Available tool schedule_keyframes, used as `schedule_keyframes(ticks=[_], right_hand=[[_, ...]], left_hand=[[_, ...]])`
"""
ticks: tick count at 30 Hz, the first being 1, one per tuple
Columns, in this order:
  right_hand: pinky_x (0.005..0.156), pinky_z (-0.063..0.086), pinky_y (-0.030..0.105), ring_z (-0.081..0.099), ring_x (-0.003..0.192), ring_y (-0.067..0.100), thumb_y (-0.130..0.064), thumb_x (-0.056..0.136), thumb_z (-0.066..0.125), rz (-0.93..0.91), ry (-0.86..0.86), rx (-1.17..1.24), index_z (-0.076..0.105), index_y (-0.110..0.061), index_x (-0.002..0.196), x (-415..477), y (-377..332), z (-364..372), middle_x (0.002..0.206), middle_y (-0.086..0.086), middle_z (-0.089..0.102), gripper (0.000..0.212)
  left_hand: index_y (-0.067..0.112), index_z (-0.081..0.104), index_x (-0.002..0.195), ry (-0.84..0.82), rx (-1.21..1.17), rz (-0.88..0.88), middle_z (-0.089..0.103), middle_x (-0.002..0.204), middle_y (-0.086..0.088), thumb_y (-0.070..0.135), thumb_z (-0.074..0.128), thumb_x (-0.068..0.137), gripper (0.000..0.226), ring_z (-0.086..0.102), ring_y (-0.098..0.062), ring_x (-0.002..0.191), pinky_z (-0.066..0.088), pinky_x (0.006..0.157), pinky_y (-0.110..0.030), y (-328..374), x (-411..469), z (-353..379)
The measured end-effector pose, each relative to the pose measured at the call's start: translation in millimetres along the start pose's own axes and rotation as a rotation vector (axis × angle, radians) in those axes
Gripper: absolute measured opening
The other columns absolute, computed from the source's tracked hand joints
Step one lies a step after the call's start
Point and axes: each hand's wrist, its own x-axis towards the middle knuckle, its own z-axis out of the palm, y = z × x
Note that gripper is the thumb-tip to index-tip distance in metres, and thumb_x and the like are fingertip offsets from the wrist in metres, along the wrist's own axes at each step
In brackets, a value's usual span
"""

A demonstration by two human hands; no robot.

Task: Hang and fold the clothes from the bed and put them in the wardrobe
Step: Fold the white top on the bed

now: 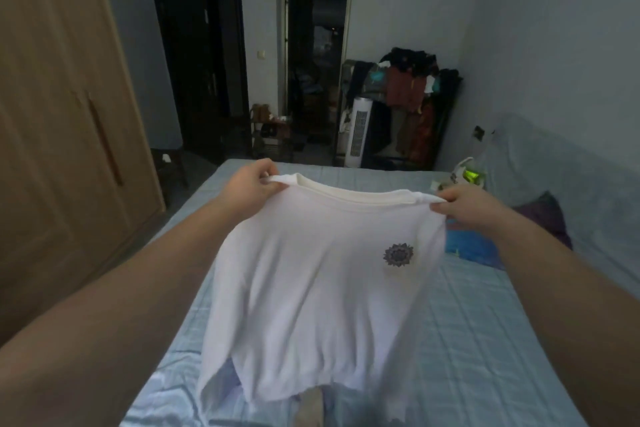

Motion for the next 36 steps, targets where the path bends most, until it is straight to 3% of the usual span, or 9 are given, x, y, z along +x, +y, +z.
schedule_keyframes(ticks=[3, 7, 9, 11, 13, 19, 28, 31, 36], right_hand=[[0.077, 0.054, 0.040, 0.059, 0.086, 0.024, -0.008, 0.098, 0.052, 0.102, -0.012, 0.318, 0.065, -0.010, 0.089, -32, 20, 9, 0.094, 0.017, 0.061, 0.016], [0.085, 0.052, 0.048, 0.063, 0.100, 0.037, 0.005, 0.091, 0.048, 0.151, 0.268, 0.566, 0.071, -0.003, 0.105, -63, 26, 3, 0.111, 0.028, 0.066, 0.029], [0.076, 0.047, 0.037, 0.059, 0.092, 0.030, -0.004, 0.093, 0.046, 0.090, 0.435, 0.442, 0.069, -0.013, 0.090, -81, 25, -8, 0.101, 0.017, 0.066, 0.025], [0.064, 0.035, 0.036, 0.049, 0.074, 0.025, -0.021, 0.096, 0.042, -0.086, 0.604, 0.142, 0.046, -0.018, 0.070, -97, 28, -20, 0.078, 0.005, 0.055, 0.026], [0.058, 0.034, 0.038, 0.044, 0.066, 0.027, -0.037, 0.095, 0.038, -0.231, 0.731, -0.183, 0.036, -0.019, 0.070, -111, 36, -31, 0.071, 0.003, 0.046, 0.030], [0.073, 0.039, 0.045, 0.050, 0.080, 0.037, -0.037, 0.093, 0.040, -0.322, 1.004, -0.476, 0.046, -0.011, 0.078, -130, 75, -54, 0.082, 0.018, 0.053, 0.031], [0.076, 0.035, 0.047, 0.046, 0.087, 0.036, -0.037, 0.092, 0.049, -0.298, 1.181, -0.642, 0.046, -0.010, 0.091, -102, 139, -73, 0.092, 0.019, 0.052, 0.028], [0.079, 0.033, 0.046, 0.046, 0.091, 0.035, -0.040, 0.091, 0.046, -0.246, 1.113, -0.646, 0.049, -0.010, 0.092, -67, 164, -79, 0.095, 0.018, 0.052, 0.030], [0.080, 0.035, 0.045, 0.050, 0.090, 0.035, -0.044, 0.090, 0.042, -0.170, 0.912, -0.665, 0.049, -0.013, 0.091, 20, 237, -70, 0.093, 0.015, 0.052, 0.032]], left_hand=[[0.025, 0.053, 0.082, -0.058, 0.002, 0.029, 0.055, 0.082, 0.005, 0.031, 0.064, 0.094, 0.017, 0.051, -0.015, 0.073, 0.033, 0.057, -0.030, 5, -20, 11], [0.029, 0.046, 0.077, -0.089, -0.084, 0.097, 0.054, 0.078, 0.003, 0.032, 0.061, 0.094, 0.022, 0.051, -0.017, 0.071, 0.036, 0.059, -0.031, 33, -37, 20], [0.031, 0.046, 0.076, -0.048, -0.088, 0.131, 0.056, 0.078, 0.003, 0.038, 0.059, 0.093, 0.022, 0.053, -0.016, 0.071, 0.037, 0.059, -0.032, 52, -44, 20], [0.031, 0.046, 0.076, 0.022, -0.021, 0.180, 0.057, 0.078, 0.004, 0.042, 0.056, 0.092, 0.022, 0.055, -0.016, 0.073, 0.037, 0.059, -0.032, 64, -50, 19], [0.031, 0.046, 0.076, 0.077, 0.077, 0.205, 0.056, 0.078, 0.007, 0.046, 0.053, 0.092, 0.023, 0.054, -0.014, 0.073, 0.034, 0.058, -0.032, 72, -56, 20], [0.031, 0.047, 0.087, -0.036, 0.138, 0.306, 0.054, 0.087, 0.007, 0.056, 0.062, 0.088, 0.029, 0.050, -0.013, 0.081, 0.040, 0.071, -0.037, 91, -79, 45], [0.032, 0.048, 0.084, 0.041, -0.029, 0.369, 0.056, 0.084, 0.007, 0.045, 0.046, 0.098, 0.020, 0.054, -0.015, 0.080, 0.041, 0.064, -0.036, 103, -60, 117], [0.027, 0.052, 0.087, 0.059, -0.027, 0.370, 0.057, 0.079, 0.008, 0.045, 0.044, 0.100, 0.023, 0.055, -0.017, 0.077, 0.047, 0.069, -0.041, 102, -38, 159], [0.030, 0.051, 0.085, 0.009, 0.057, 0.273, 0.054, 0.074, 0.013, 0.051, 0.040, 0.092, 0.025, 0.055, -0.023, 0.083, 0.042, 0.075, -0.042, 89, 9, 258]])
